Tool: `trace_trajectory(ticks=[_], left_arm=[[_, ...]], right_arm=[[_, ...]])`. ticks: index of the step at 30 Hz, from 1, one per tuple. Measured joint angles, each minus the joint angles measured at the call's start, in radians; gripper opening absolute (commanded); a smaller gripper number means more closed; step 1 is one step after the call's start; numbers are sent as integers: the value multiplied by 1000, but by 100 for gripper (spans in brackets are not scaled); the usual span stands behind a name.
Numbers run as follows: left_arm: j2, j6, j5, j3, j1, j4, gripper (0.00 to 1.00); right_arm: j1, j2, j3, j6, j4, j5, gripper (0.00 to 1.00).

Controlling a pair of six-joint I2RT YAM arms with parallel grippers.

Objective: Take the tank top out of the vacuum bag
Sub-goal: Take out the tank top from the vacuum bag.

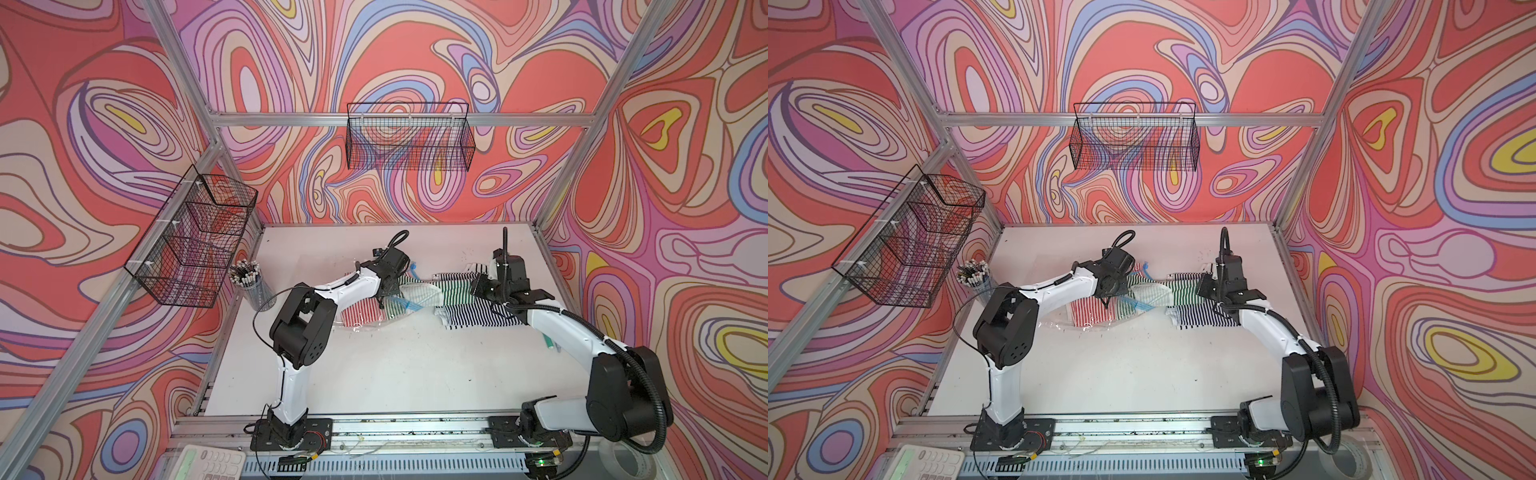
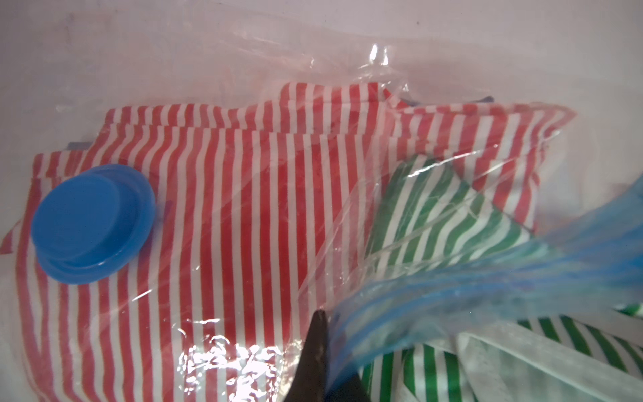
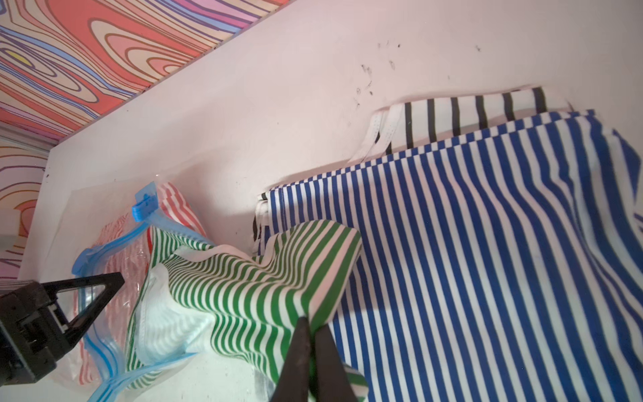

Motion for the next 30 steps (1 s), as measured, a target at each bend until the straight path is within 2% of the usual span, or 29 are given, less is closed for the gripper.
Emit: trace_trajectory(ticks=[23, 30], left_arm=[[0, 19, -1, -24, 0, 15, 0], [-2, 23, -8, -31, 0, 18, 0]], right_arm=[[-39, 5, 3, -15, -48, 57, 0], [-83, 5, 8, -34, -72, 71, 0]])
